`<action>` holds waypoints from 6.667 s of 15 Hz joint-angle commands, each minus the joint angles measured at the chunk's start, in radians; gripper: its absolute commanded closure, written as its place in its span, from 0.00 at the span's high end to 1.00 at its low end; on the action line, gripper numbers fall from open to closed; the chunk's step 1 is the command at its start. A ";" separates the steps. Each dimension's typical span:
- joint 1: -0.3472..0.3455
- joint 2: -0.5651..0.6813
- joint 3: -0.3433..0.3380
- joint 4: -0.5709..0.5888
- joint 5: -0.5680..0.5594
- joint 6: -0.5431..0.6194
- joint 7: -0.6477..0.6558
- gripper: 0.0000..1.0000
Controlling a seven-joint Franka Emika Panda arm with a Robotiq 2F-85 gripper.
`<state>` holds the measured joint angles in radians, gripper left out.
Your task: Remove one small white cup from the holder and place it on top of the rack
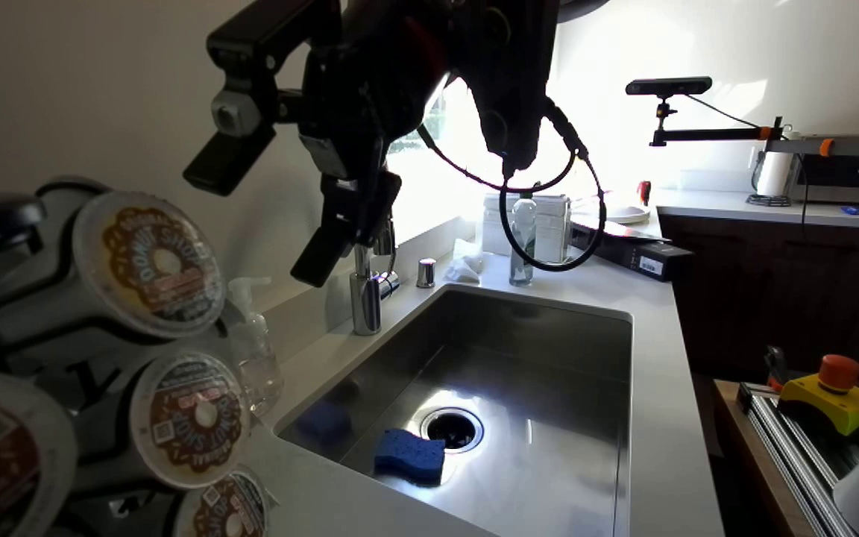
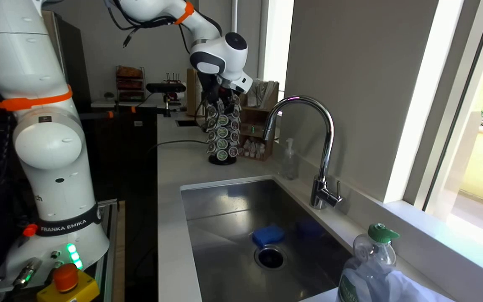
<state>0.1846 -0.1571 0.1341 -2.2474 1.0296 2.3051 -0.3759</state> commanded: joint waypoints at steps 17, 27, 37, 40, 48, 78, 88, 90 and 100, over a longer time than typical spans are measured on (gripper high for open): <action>0.024 0.002 0.031 -0.051 0.268 0.156 -0.215 0.97; 0.021 0.025 0.041 -0.045 0.321 0.148 -0.245 0.90; 0.019 0.037 0.045 -0.039 0.347 0.150 -0.257 0.81; 0.019 0.039 0.045 -0.038 0.355 0.150 -0.260 0.79; 0.018 0.040 0.045 -0.038 0.369 0.148 -0.268 0.66; 0.014 0.023 0.046 -0.040 0.404 0.150 -0.292 0.56; 0.012 0.016 0.046 -0.040 0.409 0.151 -0.305 0.01; 0.011 0.015 0.046 -0.041 0.410 0.151 -0.306 0.01; 0.006 0.008 0.052 -0.030 0.331 0.159 -0.271 0.01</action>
<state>0.1928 -0.1424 0.1712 -2.2747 1.3899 2.4482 -0.6574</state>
